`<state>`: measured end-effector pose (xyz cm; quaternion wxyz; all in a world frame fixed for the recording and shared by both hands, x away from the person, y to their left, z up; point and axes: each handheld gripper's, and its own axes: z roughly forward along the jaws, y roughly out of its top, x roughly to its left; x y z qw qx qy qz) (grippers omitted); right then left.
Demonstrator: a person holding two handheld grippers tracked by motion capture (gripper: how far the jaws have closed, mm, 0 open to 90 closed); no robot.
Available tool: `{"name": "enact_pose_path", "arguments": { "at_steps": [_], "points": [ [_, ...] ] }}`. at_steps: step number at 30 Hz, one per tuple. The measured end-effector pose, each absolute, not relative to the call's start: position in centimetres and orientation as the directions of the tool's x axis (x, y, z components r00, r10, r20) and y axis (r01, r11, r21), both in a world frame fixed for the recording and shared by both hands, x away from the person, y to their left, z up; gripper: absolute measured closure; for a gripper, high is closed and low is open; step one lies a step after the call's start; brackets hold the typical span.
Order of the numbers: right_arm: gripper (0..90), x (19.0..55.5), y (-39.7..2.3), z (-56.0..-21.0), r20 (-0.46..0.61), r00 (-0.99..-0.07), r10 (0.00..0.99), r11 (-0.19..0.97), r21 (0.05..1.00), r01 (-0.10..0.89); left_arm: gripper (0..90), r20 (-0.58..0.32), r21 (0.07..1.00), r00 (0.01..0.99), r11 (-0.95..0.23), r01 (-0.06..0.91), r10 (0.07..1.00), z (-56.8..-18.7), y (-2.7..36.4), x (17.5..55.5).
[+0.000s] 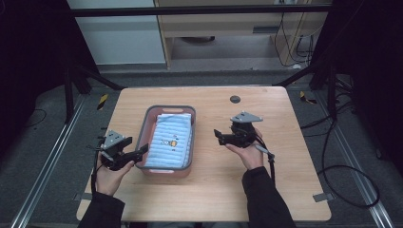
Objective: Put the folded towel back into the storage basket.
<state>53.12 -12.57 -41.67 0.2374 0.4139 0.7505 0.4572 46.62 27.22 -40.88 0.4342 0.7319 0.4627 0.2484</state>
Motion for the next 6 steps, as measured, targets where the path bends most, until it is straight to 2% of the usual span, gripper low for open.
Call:
{"name": "enact_pose_path", "arguments": {
  "at_steps": [6],
  "points": [
    [16.3, 51.6, -15.7, -42.8, 0.011, -0.518, 0.855, 0.241, 0.877, 0.417, 26.5, -0.034, 0.864, 0.444, -0.197, 0.464, 0.895, -40.9, 28.2, 46.7]
  ]
}}
